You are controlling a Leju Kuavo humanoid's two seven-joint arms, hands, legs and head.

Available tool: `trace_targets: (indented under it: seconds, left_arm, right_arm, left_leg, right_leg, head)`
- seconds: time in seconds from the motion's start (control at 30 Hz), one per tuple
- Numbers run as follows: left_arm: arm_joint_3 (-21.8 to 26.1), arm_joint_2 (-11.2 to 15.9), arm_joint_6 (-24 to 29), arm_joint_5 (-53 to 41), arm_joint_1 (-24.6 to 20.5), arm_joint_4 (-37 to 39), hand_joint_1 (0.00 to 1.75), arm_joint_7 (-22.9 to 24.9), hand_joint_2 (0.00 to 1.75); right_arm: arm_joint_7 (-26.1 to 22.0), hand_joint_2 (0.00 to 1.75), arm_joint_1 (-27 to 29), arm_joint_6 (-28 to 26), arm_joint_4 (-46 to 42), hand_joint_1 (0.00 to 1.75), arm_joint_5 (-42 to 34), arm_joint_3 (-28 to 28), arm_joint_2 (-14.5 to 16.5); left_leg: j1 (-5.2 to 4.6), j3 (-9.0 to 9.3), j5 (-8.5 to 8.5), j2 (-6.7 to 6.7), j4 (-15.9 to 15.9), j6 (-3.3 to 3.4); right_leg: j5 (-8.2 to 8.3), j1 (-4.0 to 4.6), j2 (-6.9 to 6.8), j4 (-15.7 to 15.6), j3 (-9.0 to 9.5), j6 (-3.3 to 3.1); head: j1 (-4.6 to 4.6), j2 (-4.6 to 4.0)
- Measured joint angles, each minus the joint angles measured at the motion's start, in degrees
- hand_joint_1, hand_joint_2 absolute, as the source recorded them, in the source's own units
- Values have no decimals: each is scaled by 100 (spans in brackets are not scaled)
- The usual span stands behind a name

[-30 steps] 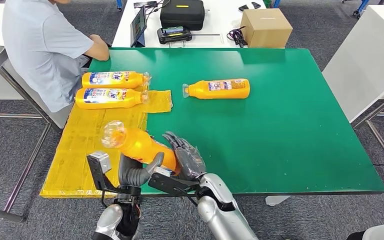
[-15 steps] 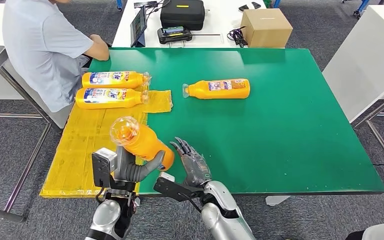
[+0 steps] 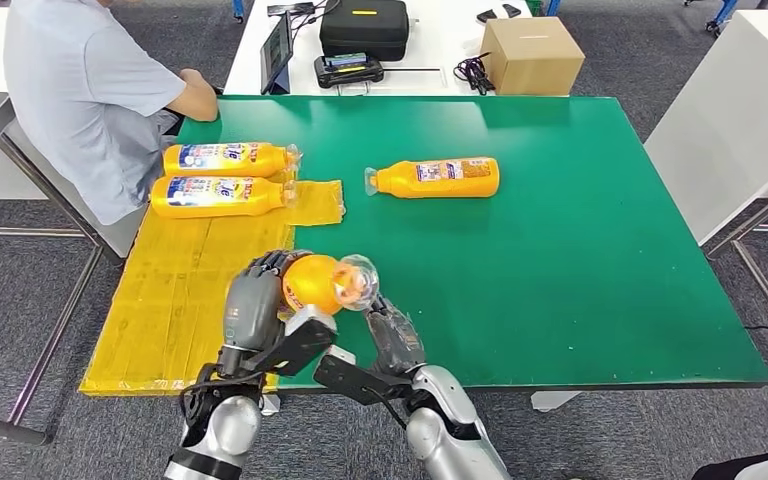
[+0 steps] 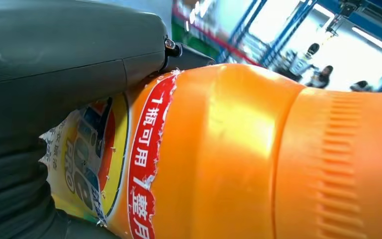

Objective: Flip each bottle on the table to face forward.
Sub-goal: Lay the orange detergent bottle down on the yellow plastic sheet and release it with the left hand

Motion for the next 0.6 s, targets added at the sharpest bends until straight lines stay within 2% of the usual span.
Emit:
trace_targets:
  seconds: [0.17, 0.33, 0.6]
  left_arm:
    - [359, 66, -68, -1152, -293, 207, 175, 410, 175]
    - [731, 200, -288, -2046, -479, 521, 175, 863, 175]
    - [1067, 432, -462, -2535, -639, 1071, 175, 1117, 175]
  right_arm:
    - [-214, 175, 25, 52, -33, 0, -312, -4, 7]
    - [-362, 175, 311, 139, -438, 0, -818, -45, -18]
    - [-445, 175, 568, 253, -886, 0, -1030, -204, -96]
  left_leg:
    - [1, 1, 2, -2, 0, 0]
    - [0, -3, 1, -2, 0, 0]
    - [0, -7, 1, -2, 0, 0]
  right_leg:
    - [0, 0, 0, 1, 0, 0]
    - [0, 0, 0, 1, -3, 0]
    - [0, -1, 0, 1, -7, 0]
  head:
    - [0, 0]
    - [1, 0]
    - [1, 0]
